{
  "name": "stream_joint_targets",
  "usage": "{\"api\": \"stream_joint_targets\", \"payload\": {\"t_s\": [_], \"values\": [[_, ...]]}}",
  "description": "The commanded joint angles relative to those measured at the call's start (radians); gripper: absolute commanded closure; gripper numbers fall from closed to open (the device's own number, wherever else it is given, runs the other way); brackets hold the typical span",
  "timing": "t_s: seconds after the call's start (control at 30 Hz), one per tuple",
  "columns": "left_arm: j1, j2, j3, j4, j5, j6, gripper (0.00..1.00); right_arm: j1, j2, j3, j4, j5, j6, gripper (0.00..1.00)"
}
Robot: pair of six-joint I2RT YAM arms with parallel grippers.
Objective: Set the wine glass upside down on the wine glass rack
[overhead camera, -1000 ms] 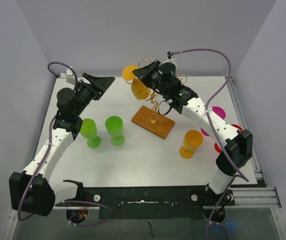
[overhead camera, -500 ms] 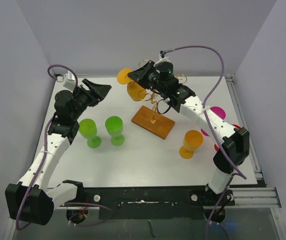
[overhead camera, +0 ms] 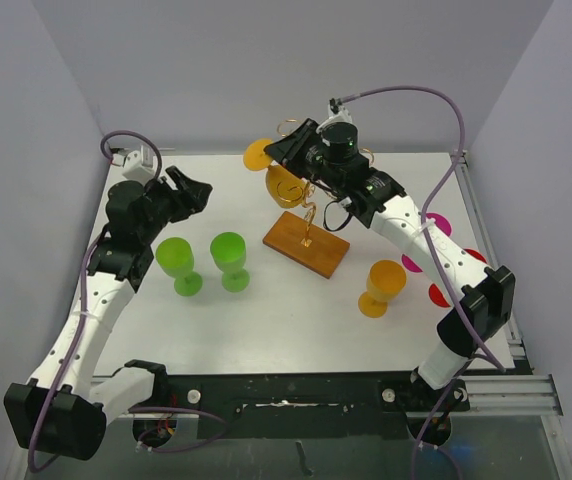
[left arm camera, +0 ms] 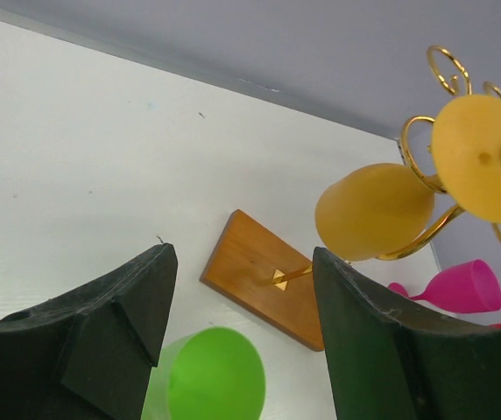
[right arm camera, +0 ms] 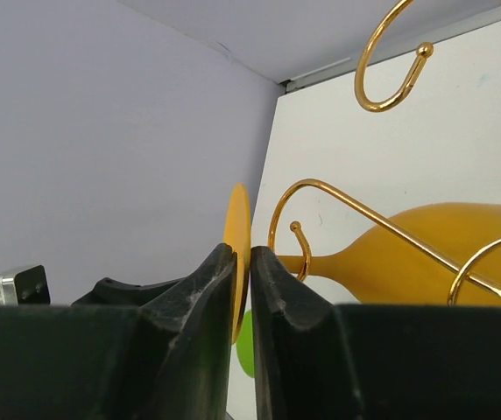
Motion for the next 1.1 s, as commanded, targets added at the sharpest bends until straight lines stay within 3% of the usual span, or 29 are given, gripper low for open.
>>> {"api": "stream_joint_targets", "payload": {"t_s": [0.0, 0.33, 0.57, 0.77, 1.07], "values": [[-0.005, -0.029, 0.065, -0.042, -0.014, 0.124, 0.38, 0.009, -0.046, 0.014, 0.0, 0.048, -0.045, 0.83], [-0.045, -0.057, 0.091, -0.132, -0.016, 0.268, 0.31, 0.01, -0.042, 0.004, -0.03, 0.088, -0.059, 0.78], [-0.071, -0.078, 0.088, -0.153, -0.046, 0.302, 0.3, 0.01, -0.064, 0.005, -0.062, 0.109, -0.09, 0.67], [-0.107, -0.104, 0.093, -0.151, -0.064, 0.306, 0.3, 0.012, -0.092, 0.04, -0.087, 0.052, -0.219, 0.52], [-0.19, -0.16, 0.057, -0.112, -0.072, 0.32, 0.3, 0.012, -0.293, -0.027, -0.179, 0.049, -0.384, 0.48]]}}
